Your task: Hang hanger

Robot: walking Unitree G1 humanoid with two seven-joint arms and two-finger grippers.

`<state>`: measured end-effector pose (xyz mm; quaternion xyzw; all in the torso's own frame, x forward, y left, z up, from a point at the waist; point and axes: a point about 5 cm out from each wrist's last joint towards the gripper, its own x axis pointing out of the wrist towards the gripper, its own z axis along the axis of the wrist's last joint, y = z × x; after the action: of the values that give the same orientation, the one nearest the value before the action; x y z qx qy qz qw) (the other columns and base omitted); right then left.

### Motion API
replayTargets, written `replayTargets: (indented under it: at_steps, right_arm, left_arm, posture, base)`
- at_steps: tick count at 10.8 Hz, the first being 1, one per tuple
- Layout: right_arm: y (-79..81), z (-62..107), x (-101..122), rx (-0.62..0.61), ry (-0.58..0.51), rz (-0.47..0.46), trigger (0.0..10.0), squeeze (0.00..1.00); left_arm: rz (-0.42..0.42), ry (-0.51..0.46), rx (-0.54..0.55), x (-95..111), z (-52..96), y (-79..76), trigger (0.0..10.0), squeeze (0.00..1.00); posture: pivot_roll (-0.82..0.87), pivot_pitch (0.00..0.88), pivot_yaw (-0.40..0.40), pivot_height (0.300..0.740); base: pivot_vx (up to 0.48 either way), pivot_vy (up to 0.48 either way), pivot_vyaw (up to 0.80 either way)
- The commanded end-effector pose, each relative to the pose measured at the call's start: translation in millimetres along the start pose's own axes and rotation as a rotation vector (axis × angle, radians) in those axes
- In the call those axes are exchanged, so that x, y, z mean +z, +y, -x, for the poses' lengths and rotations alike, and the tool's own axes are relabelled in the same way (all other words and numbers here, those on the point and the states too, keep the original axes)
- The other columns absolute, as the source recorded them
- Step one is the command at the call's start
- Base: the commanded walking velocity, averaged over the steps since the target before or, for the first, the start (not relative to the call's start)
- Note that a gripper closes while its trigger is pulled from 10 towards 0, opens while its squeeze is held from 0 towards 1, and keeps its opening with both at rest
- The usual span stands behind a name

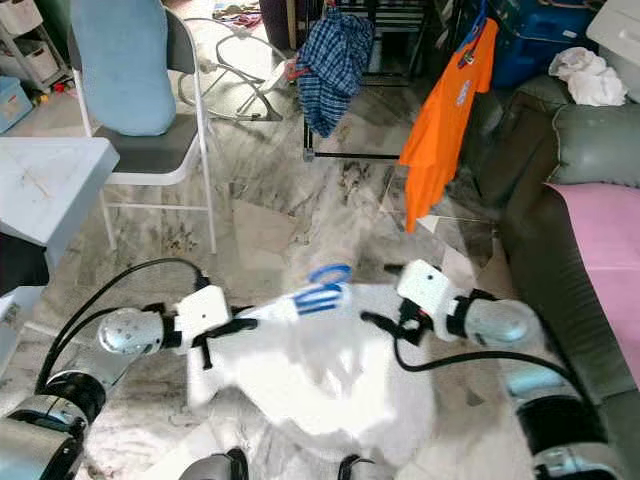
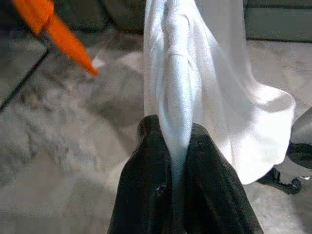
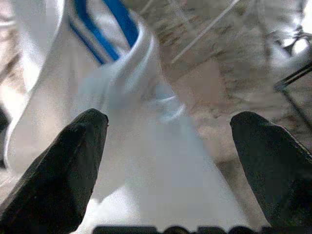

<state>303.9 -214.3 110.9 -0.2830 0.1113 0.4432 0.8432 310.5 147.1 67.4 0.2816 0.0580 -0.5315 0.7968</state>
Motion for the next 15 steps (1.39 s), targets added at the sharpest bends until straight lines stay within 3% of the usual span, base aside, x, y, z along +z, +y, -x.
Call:
replayTargets:
  at_steps: [1, 2, 3, 4, 5, 10, 12, 15]
  right_arm:
    - [2.1, 2.7, -2.7, 0.051, 0.024, -0.006, 10.0, 1.00]
    - [3.0, 5.4, -5.2, 0.097, 0.048, -0.008, 10.0, 0.78]
    - [3.8, 6.5, -6.8, 0.128, 0.064, -0.001, 10.0, 0.09]
    - [5.3, 6.0, -6.4, 0.152, 0.063, -0.002, 10.0, 0.00]
    - [6.2, 5.3, -4.8, 0.179, 0.060, -0.006, 0.0, 0.00]
    - [-4.7, 12.5, -2.5, 0.218, 0.104, 0.026, 0.0, 0.00]
    - [4.8, 18.2, -14.4, 0.304, 0.158, -0.019, 0.0, 0.00]
    - [7.1, 18.1, -17.7, 0.330, 0.173, -0.036, 0.0, 0.00]
  left_arm:
    - [-0.064, -0.060, -0.001, 10.5, -0.3, 3.7, 10.0, 0.00]
    - [-0.078, -0.098, -0.012, 15.7, -1.2, 4.3, 10.0, 0.00]
    - [-0.106, -0.120, -0.031, 19.2, -1.6, 3.6, 10.0, 0.00]
    - [-0.122, -0.123, -0.045, 19.6, -1.5, 2.0, 10.0, 0.00]
    - [-0.140, -0.131, -0.072, 20.0, -1.6, -1.1, 10.0, 0.00]
    - [-0.179, -0.132, -0.147, 17.3, -0.1, -10.8, 10.0, 0.00]
    - [-0.185, -0.139, -0.146, 18.5, 0.0, -10.0, 10.0, 0.00]
    - [-0.185, -0.149, -0.144, 20.7, -2.6, -9.9, 10.0, 0.00]
  posture:
    - [-0.09, 0.177, 0.007, 0.740]
    - [-0.09, 0.179, 0.009, 0.740]
    - [-0.09, 0.179, 0.010, 0.740]
    - [-0.09, 0.181, 0.013, 0.740]
    - [-0.09, 0.181, 0.011, 0.740]
    - [-0.09, 0.183, 0.015, 0.740]
    - [-0.09, 0.184, 0.015, 0.740]
    - [-0.09, 0.183, 0.013, 0.740]
  base:
    - [0.000, 0.000, 0.00]
    - [0.000, 0.000, 0.00]
    - [0.000, 0.000, 0.00]
    - [0.000, 0.000, 0.00]
    - [0.000, 0.000, 0.00]
    - [0.000, 0.000, 0.00]
    - [0.000, 0.000, 0.00]
    - [0.000, 0.000, 0.00]
